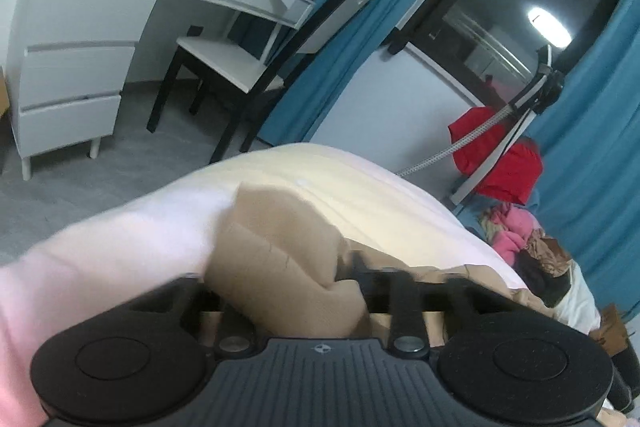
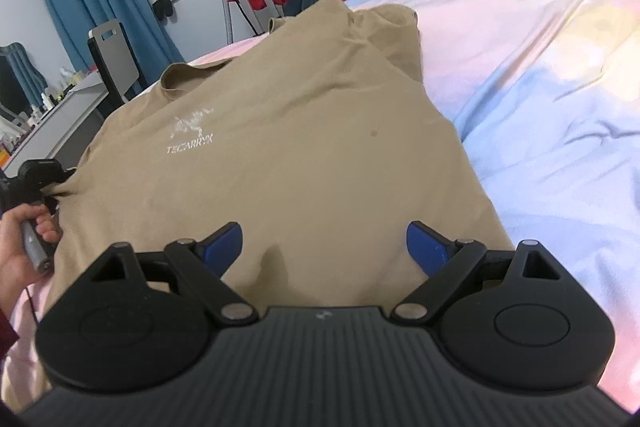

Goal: Fold clothes

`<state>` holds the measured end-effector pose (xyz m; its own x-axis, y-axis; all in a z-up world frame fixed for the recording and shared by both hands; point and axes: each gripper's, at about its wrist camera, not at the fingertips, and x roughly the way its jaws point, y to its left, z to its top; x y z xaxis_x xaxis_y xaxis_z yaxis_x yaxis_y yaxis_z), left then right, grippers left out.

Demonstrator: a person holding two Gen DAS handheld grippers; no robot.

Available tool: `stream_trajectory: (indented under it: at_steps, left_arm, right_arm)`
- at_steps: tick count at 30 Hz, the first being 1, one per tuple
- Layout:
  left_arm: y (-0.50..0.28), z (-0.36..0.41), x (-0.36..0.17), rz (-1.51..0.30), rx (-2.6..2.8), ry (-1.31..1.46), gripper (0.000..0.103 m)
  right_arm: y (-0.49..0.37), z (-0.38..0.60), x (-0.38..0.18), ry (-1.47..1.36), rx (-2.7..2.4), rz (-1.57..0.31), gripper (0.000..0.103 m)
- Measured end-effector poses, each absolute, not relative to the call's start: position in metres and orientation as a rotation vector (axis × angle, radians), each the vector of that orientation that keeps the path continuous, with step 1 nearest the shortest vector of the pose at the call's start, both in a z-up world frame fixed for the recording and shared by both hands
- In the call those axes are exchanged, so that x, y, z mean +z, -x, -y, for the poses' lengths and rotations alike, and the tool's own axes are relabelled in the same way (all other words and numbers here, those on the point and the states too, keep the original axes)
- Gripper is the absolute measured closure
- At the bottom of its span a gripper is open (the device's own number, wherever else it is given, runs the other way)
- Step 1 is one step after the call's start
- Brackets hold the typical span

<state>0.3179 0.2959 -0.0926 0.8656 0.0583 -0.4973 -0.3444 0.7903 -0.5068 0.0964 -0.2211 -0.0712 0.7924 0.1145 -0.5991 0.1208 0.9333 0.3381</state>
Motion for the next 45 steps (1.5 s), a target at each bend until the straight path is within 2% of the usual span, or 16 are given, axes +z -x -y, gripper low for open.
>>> stream_trajectory:
  at_steps: [1,3,11,15,20,21,28,36,39,41,43,45]
  left_arm:
    - [-0.310,-0.295,-0.087,-0.491,0.233,0.598,0.030]
    - [-0.293,-0.286,-0.073,-0.504,0.242,0.515,0.019]
    - [-0.206,-0.234,-0.020,-0.522,0.164,0.289,0.012]
    - [-0.150,-0.199,0.012,-0.478,0.088,0.223,0.001]
    - [-0.093,-0.146,0.028,-0.438,0.000,0.132,0.000]
    - [-0.085,-0.136,0.028,-0.441,-0.016,0.128,0.000]
    - [-0.053,-0.088,0.009,-0.515,-0.098,0.190,0.000]
    - [-0.051,-0.049,-0.028,-0.547,-0.130,0.125,0.000]
    - [-0.065,-0.039,-0.041,-0.570,-0.135,0.122,0.000]
    - [-0.077,-0.036,-0.048,-0.590,-0.140,0.148,0.000]
    - [-0.090,-0.035,-0.055,-0.611,-0.161,0.186,0.000]
    - [-0.103,-0.036,-0.063,-0.627,-0.169,0.208,0.000]
  right_arm:
    - [-0.096,0.221,-0.069,-0.367,-0.005,-0.649,0.012]
    - [-0.094,0.219,-0.063,-0.350,-0.005,-0.621,0.013]
    - [-0.077,0.216,-0.038,-0.278,0.028,-0.501,0.012]
    - [-0.068,0.214,-0.029,-0.242,0.045,-0.479,0.012]
    - [-0.061,0.214,-0.022,-0.221,0.035,-0.447,0.008]
    - [-0.060,0.215,-0.022,-0.228,0.037,-0.445,0.000]
    - [-0.074,0.253,-0.024,-0.438,0.007,-0.421,0.000]
    - [-0.170,0.327,-0.044,-0.625,-0.039,-0.443,0.000]
    - [-0.209,0.356,-0.063,-0.798,-0.040,-0.441,0.002]
    - [-0.235,0.371,-0.079,-0.928,-0.013,-0.448,0.008]
    - [-0.262,0.377,-0.088,-0.988,-0.011,-0.468,0.026]
    - [-0.286,0.376,-0.094,-0.990,-0.024,-0.497,0.029]
